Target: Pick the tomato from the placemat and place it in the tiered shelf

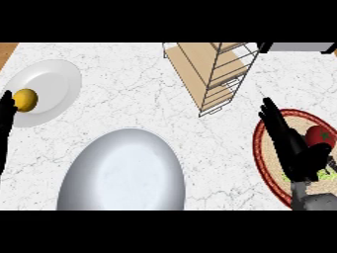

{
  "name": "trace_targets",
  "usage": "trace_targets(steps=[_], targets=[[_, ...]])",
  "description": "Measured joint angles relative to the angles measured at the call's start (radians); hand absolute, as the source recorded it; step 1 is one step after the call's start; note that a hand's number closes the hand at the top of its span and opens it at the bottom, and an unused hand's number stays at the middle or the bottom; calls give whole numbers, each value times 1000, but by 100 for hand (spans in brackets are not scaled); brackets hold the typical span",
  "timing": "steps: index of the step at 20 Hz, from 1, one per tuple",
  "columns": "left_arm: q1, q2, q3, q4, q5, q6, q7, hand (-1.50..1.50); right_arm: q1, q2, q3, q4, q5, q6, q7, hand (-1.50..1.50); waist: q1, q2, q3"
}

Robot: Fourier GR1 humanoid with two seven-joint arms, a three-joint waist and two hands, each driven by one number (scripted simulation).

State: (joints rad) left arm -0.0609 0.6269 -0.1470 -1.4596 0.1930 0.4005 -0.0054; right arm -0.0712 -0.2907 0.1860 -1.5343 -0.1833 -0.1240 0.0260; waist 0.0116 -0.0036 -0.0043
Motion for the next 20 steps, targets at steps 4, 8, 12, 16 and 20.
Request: trace_targets(steps=[4, 8, 12, 16, 20], targets=[[-24, -34, 8, -19, 47, -44, 12, 0, -52, -120, -158, 27, -54, 62, -49, 150, -15, 2, 4], [-66, -93, -7, -48, 116, -86, 37, 0, -98, -273, -339, 120, -45, 28, -58, -150, -37, 12, 3], [-108, -134, -24, -56, 165, -125, 70, 0, -152, -303, -509, 273, -223, 118, -68, -150, -29, 14, 7], [-144, -140, -15, -44, 191, -158, 107, 0, -161, -382, -601, 404, -334, 340, -148, -150, -21, 10, 7], [-182, -164, -20, -33, 184, -158, 138, 0, -156, -479, -601, 454, -340, 498, -135, -150, -17, 7, 6]])
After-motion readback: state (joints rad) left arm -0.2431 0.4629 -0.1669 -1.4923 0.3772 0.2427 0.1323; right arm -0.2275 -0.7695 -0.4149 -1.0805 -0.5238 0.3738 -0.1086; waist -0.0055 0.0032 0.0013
